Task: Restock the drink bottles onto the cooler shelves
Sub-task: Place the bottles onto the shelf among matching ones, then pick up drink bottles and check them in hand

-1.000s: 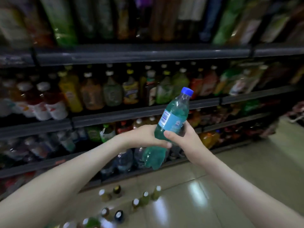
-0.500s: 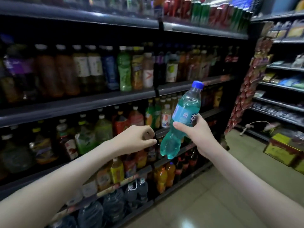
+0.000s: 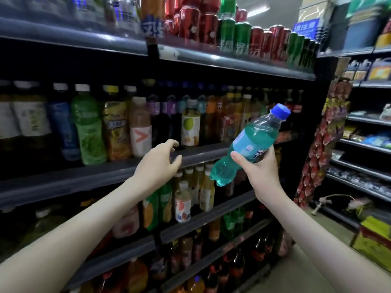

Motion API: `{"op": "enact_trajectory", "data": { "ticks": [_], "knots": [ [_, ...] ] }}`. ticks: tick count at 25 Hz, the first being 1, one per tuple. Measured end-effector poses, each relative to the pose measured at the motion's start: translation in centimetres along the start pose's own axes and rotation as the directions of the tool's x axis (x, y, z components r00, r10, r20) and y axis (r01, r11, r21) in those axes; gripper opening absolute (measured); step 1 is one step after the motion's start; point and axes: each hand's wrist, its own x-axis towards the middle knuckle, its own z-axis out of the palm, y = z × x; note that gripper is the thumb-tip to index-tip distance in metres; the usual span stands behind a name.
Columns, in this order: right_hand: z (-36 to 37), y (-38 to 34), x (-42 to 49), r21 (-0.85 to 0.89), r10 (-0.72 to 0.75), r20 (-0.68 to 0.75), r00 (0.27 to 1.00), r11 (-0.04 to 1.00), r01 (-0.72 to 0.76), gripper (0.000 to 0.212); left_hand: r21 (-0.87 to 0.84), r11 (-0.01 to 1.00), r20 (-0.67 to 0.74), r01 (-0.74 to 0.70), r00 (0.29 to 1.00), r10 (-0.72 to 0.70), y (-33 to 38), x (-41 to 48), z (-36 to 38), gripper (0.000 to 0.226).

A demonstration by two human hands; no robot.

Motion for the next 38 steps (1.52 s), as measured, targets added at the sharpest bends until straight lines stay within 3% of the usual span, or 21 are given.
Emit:
{"op": "enact_trajectory", "data": {
  "ticks": [7,14,20,24,30,32,35,37,38],
  "knots": [
    [-0.7,5.4,12.8,0.130,-0.163,0.019,0.986,0.979,0.159,0.068,-0.021,0.971,-0.097,0.237,0.966,-0.238,0.7,14.1,8.1,0.060],
    [3.0,11.0,23.8,0.151,-0.289,0.317,0.904,0.956,0.252,0.062,-0.061,0.840,-0.275,0.540,0.800,-0.534,0.2,22.9,15.1,0.100],
    [6.6,13.7,28.1,0.022,-0.150,0.461,0.874,0.987,0.158,0.068,-0.213,0.813,-0.413,0.542,0.704,-0.577,0.4,22.8,16.0,0.090],
    [9.0,14.9,30.3,-0.062,-0.152,0.505,0.850,0.976,0.211,0.074,-0.263,0.835,-0.504,0.483,0.670,-0.546,1.8,21.3,15.7,0.083],
    [10.2,14.8,31.0,-0.139,-0.061,0.513,0.856,0.978,0.153,0.086,-0.304,0.871,-0.565,0.386,0.663,-0.491,4.6,19.0,13.8,0.084],
    [9.6,14.2,30.1,-0.146,-0.093,0.504,0.859,0.971,0.191,0.094,-0.332,0.865,-0.537,0.377,0.678,-0.502,5.5,17.5,13.1,0.083],
    [8.7,13.4,25.7,-0.156,-0.354,0.395,0.848,0.884,0.442,0.095,-0.349,0.852,-0.486,0.391,0.702,-0.521,6.4,13.8,12.2,0.083],
    [8.0,12.9,21.8,-0.019,-0.465,0.400,0.789,0.857,0.515,0.090,-0.356,0.832,-0.455,0.425,0.699,-0.551,6.5,11.0,11.7,0.079],
    [7.8,12.6,19.7,0.085,-0.453,0.466,0.760,0.878,0.471,0.085,-0.344,0.821,-0.446,0.455,0.690,-0.570,6.4,9.0,11.5,0.078]
  ]
}}
